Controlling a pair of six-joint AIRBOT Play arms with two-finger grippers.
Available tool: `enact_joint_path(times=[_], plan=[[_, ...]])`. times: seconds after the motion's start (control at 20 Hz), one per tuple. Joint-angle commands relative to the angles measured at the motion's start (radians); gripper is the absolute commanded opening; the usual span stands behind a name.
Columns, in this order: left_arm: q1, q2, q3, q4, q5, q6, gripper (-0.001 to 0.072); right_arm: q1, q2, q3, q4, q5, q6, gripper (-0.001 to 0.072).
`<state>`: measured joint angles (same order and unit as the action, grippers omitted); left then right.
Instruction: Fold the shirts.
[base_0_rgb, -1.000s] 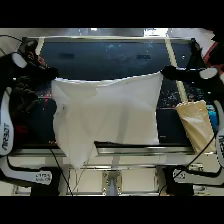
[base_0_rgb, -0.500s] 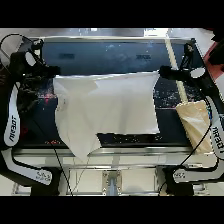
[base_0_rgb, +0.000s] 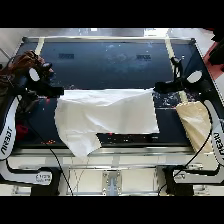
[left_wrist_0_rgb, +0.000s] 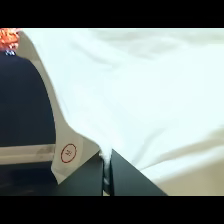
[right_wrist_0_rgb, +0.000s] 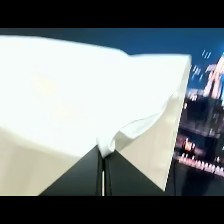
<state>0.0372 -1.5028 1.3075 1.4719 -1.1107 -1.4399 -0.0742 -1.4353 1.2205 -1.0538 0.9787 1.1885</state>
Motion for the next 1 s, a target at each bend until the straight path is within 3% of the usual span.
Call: enact_joint_path(times=[0.0,0.1,0.3,0.35,0.4,0.45,0.6,0.75,0.95], plan=[[0.000,0.010,-0.106,-0.006,0.071,-0.026,0.0010,0.040,-0.003,-0.130,-0.048,-0.092,0.024,0.0029],[0.000,0.009,-0.106,-0.006,0.069,-0.028,0.0010,0.047,-0.014,-0.184,-0.048,-0.160,0.049,0.0030],[0.000,0.009,-0.106,-0.006,0.053,-0.027,0.0023,0.044,-0.024,-0.217,-0.082,-0.165,0.051,0.0042],[0.000,0.010,-0.105,0.003,0.034,-0.026,0.0048,0.040,-0.021,-0.214,-0.106,-0.163,0.091,0.0112],[0.000,0.014,-0.104,0.036,0.003,-0.028,0.0271,0.035,-0.021,-0.196,-0.135,-0.131,0.146,0.0247],[0.000,0.029,-0.102,0.082,-0.035,-0.040,0.0414,0.029,-0.020,-0.166,-0.181,-0.075,0.182,0.0308],[0.006,0.169,-0.102,0.208,-0.131,-0.090,0.0415,0.011,0.045,-0.064,-0.397,0.109,0.262,0.0319],[0.038,0.444,-0.174,0.200,-0.121,-0.140,0.0415,-0.025,0.186,-0.022,-0.650,0.192,0.352,0.0330],[0.077,0.814,-0.542,0.060,-0.146,-0.316,0.0414,-0.119,0.294,-0.022,-0.609,0.161,0.367,0.0368]])
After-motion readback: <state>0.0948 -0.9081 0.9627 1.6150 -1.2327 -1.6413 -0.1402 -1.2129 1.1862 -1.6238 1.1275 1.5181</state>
